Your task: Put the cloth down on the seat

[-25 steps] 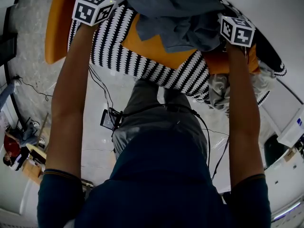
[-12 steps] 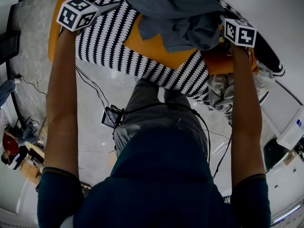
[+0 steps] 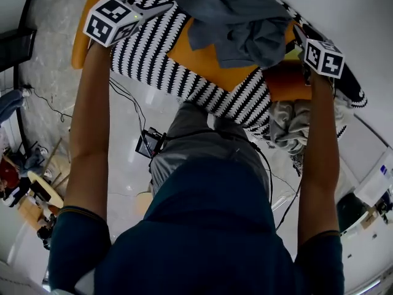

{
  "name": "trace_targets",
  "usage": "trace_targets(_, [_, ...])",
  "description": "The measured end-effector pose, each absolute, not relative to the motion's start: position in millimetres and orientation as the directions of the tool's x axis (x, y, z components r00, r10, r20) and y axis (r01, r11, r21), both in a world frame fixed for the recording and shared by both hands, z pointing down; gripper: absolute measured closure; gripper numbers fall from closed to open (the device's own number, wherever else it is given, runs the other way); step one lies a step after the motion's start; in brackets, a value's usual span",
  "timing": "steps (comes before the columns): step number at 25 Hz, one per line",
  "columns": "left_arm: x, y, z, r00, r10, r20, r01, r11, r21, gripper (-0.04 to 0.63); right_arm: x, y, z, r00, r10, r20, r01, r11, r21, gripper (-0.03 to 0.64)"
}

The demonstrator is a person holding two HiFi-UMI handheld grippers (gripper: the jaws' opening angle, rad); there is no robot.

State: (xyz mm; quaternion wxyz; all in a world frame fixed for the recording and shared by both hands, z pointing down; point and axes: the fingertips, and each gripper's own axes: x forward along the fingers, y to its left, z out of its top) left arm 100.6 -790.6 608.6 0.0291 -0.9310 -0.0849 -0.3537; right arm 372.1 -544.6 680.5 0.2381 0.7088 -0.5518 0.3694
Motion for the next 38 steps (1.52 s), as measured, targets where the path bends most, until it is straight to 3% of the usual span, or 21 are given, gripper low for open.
trace_targets(6, [115.8, -745.5, 541.7, 0.830, 0.147, 0.538, 0.170, -0.985, 0.008, 0.291, 361.1, -538.6, 619.5, 0.140, -0.702, 0.698, -0.966, -0.251, -0.059, 0.488])
trace_targets(8, [117.5, -733.4, 518.2, 0.857, 0.136, 0.496, 0.160, -0.987, -0.007, 0.315, 350.6, -541.5, 588.3, 0.137, -0.759, 0.636, -0.974, -0.219, -0.052, 0.558])
trace_targets(10, [118.0, -721.4, 491.7, 0.887, 0.125, 0.445, 0.146, -0.989, -0.011, 0.375, 337.2, -543.5, 552.0, 0.124, -0.815, 0.565, -0.982, -0.182, -0.048, 0.596])
trace_targets(14, [113.6, -696.7, 436.8, 0.938, 0.101, 0.331, 0.112, -0.994, -0.015, 0.542, 305.2, -544.6, 485.2, 0.071, -0.894, 0.443, -0.995, -0.097, -0.037, 0.603])
trace_targets(16, [108.8, -683.6, 412.1, 0.954, 0.088, 0.287, 0.101, -0.994, -0.030, 0.575, 291.7, -541.8, 457.0, 0.048, -0.918, 0.393, -0.997, -0.066, -0.032, 0.603])
trace_targets(26, [80.9, -609.0, 319.5, 0.982, 0.036, 0.183, 0.062, -0.988, -0.138, 0.580, 230.1, -496.4, 350.4, -0.053, -0.974, 0.219, -0.998, 0.059, 0.020, 0.603])
trace_targets(38, [48.6, -537.1, 259.0, 0.993, -0.028, 0.115, -0.003, -0.977, -0.212, 0.580, 181.0, -425.5, 286.7, -0.133, -0.984, 0.116, -0.984, 0.145, 0.100, 0.604])
